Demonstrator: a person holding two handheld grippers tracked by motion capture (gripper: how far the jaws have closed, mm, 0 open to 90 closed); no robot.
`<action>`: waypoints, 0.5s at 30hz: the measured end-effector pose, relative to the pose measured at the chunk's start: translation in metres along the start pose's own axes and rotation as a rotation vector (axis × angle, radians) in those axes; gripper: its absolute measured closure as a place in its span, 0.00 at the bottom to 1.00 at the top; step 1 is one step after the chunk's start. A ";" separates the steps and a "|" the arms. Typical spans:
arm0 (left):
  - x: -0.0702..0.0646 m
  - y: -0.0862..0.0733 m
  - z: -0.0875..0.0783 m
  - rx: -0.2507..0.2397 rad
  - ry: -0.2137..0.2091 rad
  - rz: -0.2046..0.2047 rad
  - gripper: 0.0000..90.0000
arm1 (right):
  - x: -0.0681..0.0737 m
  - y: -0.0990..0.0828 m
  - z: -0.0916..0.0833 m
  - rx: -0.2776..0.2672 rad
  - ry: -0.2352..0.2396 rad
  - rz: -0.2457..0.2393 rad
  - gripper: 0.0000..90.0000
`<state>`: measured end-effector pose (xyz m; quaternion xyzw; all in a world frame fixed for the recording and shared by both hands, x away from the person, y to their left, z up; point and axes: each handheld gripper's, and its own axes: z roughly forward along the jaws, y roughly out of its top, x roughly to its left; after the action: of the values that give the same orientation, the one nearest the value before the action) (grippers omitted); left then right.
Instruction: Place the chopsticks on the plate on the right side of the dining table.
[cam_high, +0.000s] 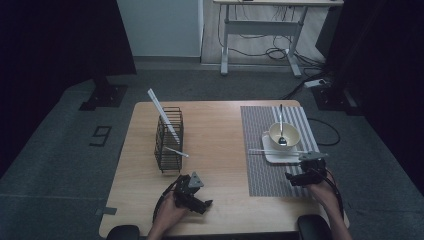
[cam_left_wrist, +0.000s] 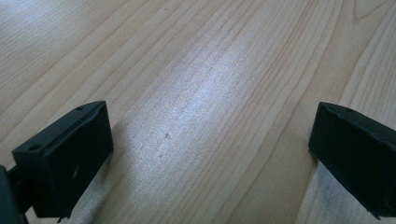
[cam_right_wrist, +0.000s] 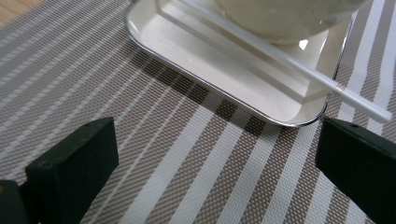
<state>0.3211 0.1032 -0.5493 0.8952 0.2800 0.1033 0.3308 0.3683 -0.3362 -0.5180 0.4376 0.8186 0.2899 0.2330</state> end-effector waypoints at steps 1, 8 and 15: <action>0.000 0.000 0.000 0.000 0.000 0.000 0.00 | 0.001 0.001 -0.004 -0.002 0.004 0.002 0.00; 0.000 0.000 0.000 -0.002 0.002 -0.003 0.00 | 0.008 0.011 -0.025 -0.014 0.049 -0.006 0.00; 0.000 0.000 0.000 -0.002 0.002 -0.004 0.00 | 0.015 0.031 -0.048 -0.026 0.083 -0.017 0.00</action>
<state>0.3212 0.1027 -0.5494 0.8943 0.2819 0.1039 0.3315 0.3485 -0.3228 -0.4642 0.4151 0.8275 0.3163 0.2070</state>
